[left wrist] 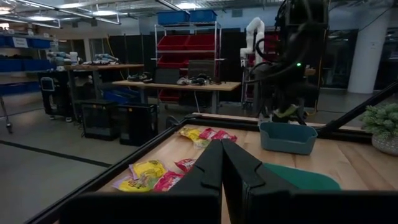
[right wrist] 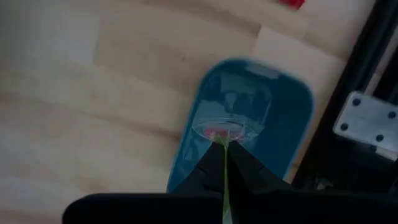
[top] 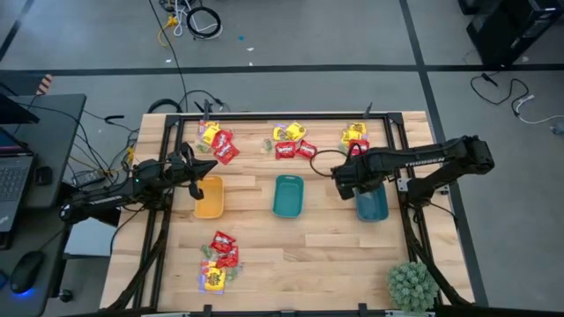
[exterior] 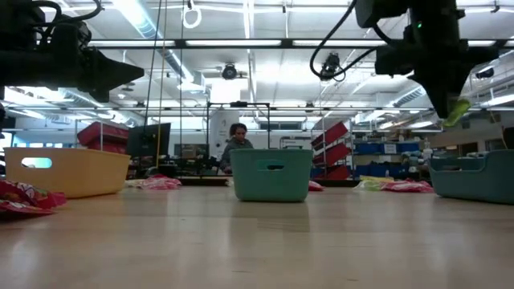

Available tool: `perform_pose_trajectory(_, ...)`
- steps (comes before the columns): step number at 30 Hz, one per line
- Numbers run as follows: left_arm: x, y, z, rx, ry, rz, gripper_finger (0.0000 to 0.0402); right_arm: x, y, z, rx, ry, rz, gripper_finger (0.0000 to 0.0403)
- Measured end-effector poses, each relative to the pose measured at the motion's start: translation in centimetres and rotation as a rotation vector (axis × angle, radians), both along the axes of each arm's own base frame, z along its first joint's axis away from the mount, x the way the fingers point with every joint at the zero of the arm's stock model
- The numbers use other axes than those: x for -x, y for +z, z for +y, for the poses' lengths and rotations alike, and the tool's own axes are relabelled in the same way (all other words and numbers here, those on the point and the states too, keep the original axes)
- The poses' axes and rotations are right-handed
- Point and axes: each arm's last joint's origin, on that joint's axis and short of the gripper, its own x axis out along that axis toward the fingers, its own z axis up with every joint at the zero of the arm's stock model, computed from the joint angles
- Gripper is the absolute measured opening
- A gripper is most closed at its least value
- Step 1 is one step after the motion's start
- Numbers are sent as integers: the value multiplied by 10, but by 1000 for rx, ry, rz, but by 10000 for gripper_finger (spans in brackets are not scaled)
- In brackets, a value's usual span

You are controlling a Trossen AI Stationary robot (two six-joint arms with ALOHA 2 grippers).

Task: Sort candy
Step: Put the green transparent candy into the blue bin

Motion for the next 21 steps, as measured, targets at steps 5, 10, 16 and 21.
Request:
perform_pose_trajectory(5, 0, 0, 0, 16, -3, -5, 4, 7, -23, -6, -3, -29, 44, 0)
perform_pose_trajectory(10, 0, 0, 0, 17, -3, -5, 4, 10, -50, -15, -10, -39, 18, 0)
perform_pose_trajectory(16, 0, 0, 0, 17, -3, -6, 4, 17, -75, -22, -14, -87, -5, 2)
perform_pose_trajectory(21, 0, 0, 0, 23, -4, -7, 4, 20, -90, -23, 5, -154, -48, 6)
